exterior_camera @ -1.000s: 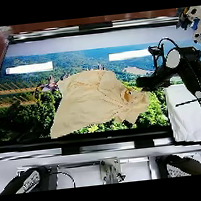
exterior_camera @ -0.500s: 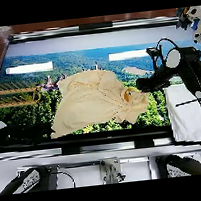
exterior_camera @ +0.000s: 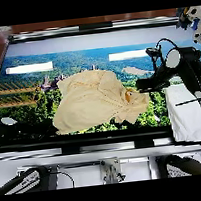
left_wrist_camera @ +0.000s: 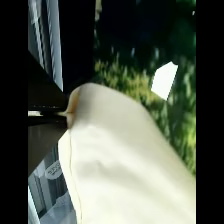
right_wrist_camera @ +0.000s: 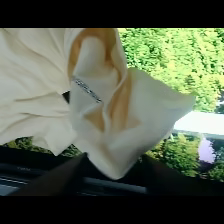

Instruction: Fold the shirts.

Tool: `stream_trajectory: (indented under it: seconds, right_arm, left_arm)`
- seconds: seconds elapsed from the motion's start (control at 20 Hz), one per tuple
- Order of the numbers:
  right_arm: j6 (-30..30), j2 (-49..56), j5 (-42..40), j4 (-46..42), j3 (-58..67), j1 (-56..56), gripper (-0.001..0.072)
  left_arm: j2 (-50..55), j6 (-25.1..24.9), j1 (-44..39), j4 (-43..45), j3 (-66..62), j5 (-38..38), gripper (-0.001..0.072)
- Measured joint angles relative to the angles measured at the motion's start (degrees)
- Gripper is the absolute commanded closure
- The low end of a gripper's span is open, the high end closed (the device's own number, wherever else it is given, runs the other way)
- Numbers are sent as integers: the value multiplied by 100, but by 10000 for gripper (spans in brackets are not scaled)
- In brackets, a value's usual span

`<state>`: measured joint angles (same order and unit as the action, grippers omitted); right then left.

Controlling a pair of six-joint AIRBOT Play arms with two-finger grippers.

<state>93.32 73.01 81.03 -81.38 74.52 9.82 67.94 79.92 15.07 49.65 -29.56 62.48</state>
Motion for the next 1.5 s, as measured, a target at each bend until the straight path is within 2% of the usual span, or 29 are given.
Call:
stream_trajectory:
  seconds: [0.2, 0.4, 0.7, 0.75, 1.05, 1.1, 1.2, 1.3, 1.5]
  right_arm:
    - [-238, 184, -177, 83, 0, -184, 157]
    - [-520, 455, -367, 713, 0, -1123, 156]
    - [-1128, 577, 188, 861, -361, -2712, 155]
    - [-1189, 584, 205, 866, -586, -2833, 100]
    - [-1480, 776, -787, 1781, -1945, -3104, 88]
    - [-1515, 861, -920, 1971, -2039, -3119, 115]
    - [-1602, 1021, -1110, 2312, -2153, -3112, 417]
    - [-1670, 1134, -1266, 2579, -2212, -3012, 647]
    - [-1958, 1134, -1095, 2973, -1947, -2730, 648]
  left_arm:
    - [-37, -367, -44, -125, -271, 107, 671]
    - [-197, -540, -50, -168, -651, 380, 671]
    - [-413, -621, -55, -186, -1021, 658, 671]
    - [-450, -623, -52, -188, -1045, 673, 671]
    - [-732, -623, -55, -212, -1099, 715, 671]
    - [-776, -623, -55, -214, -1102, 719, 671]
    - [-837, -623, -55, -214, -1110, 721, 671]
    - [-868, -623, -55, -216, -1117, 717, 672]
    - [-962, -682, -55, -212, -1502, 793, 674]
